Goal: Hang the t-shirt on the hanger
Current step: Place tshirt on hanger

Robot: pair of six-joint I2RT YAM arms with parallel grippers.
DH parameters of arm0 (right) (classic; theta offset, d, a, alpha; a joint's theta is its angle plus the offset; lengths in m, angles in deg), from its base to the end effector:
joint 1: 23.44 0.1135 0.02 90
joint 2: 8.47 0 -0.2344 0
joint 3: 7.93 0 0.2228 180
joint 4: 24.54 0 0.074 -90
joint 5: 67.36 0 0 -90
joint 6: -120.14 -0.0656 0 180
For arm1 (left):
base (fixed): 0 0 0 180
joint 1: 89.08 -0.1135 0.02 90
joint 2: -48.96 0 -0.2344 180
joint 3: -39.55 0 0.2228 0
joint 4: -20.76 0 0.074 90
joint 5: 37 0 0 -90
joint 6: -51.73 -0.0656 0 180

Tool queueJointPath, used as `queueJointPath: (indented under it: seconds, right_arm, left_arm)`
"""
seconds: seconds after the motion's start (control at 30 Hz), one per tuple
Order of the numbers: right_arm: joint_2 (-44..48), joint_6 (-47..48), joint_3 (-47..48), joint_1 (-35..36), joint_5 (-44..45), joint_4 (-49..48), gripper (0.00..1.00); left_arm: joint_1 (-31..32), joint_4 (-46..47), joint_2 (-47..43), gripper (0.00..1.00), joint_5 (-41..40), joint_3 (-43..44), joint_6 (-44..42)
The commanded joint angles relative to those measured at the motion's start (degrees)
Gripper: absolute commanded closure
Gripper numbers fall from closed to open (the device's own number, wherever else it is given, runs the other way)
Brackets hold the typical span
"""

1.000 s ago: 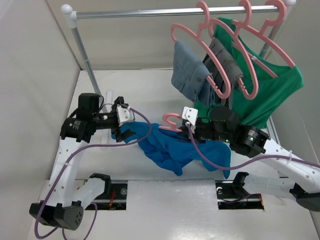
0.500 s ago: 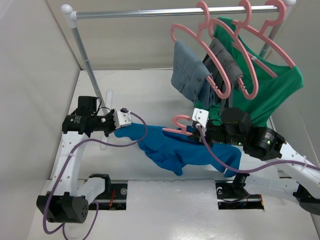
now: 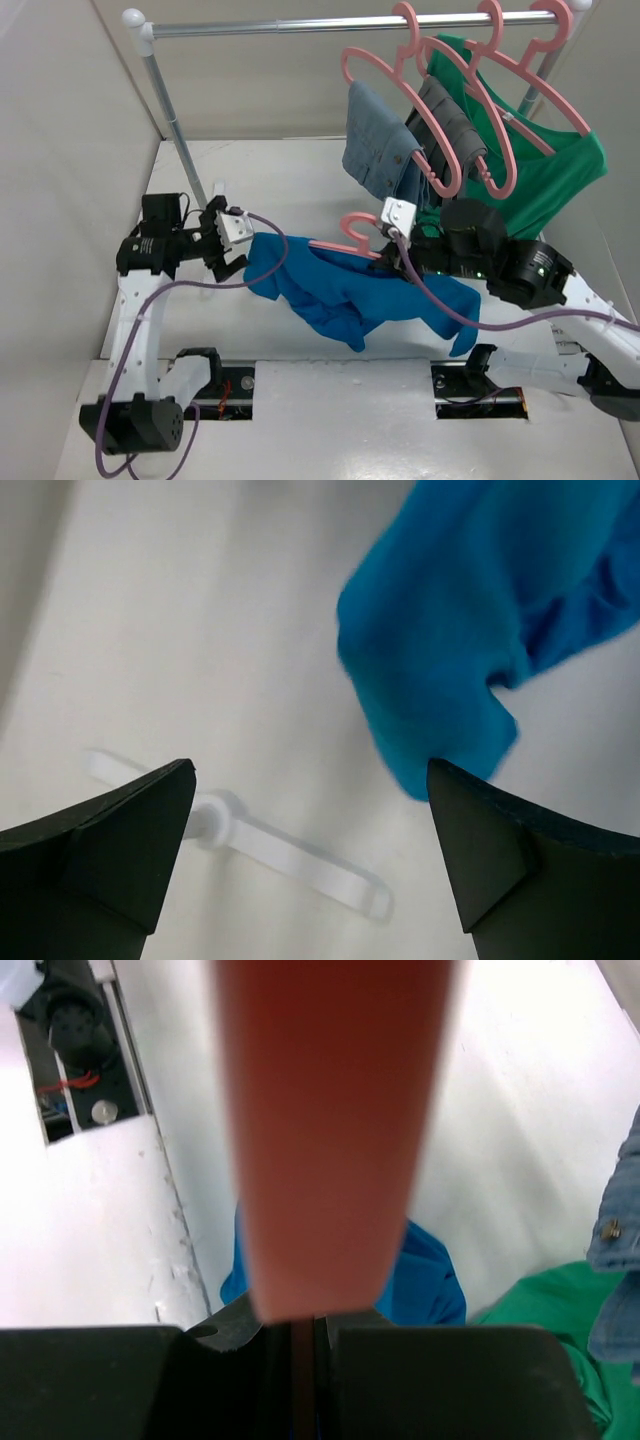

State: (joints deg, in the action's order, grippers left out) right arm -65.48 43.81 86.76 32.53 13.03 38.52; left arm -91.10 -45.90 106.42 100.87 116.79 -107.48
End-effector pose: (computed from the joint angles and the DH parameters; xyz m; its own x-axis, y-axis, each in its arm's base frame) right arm 0.0995 0.1669 0.3869 -0.0200 -0.4460 -0.8948 -0.9327 0.3307 -0.1440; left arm 0.1858 -0.0421 0.3004 0.1926 0.6343 -0.7487 0.8534 0.2683 0.4469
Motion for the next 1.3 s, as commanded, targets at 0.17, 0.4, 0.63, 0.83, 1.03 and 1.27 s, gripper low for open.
queueJointPath:
  seconds: [0.17, 0.4, 0.63, 0.83, 1.03, 1.27]
  right_arm:
    - [-7.31, 0.47, 7.86, 0.11, -3.65, -7.00, 1.00]
    - [-11.53, 4.17, 7.33, 0.11, -10.25, -10.25, 1.00]
    - [-14.34, 6.62, 9.25, 0.11, -14.92, -15.71, 1.00]
    - [-16.99, 7.69, 11.01, 0.11, -14.92, -16.94, 1.00]
    - [-18.13, 9.27, 11.55, 0.11, -14.39, -16.94, 1.00]
    - [-20.33, 9.27, 11.02, -0.51, -8.70, -16.94, 0.91]
  left_arm:
    - [-0.35, 24.86, -19.90, 0.00, 5.01, -1.87, 19.20]
    - [6.05, -13.73, -6.59, 0.00, 18.75, 16.14, -1.85]
    - [9.93, -9.60, -5.95, 0.00, 14.61, 11.15, -0.94]
    - [11.25, -13.46, -0.77, 0.06, 11.37, 11.15, -0.49]
    - [11.25, -12.51, -2.07, 0.98, 9.25, 11.15, 1.17]
    - [11.25, -3.28, -4.80, 1.00, 9.17, 10.01, 14.17]
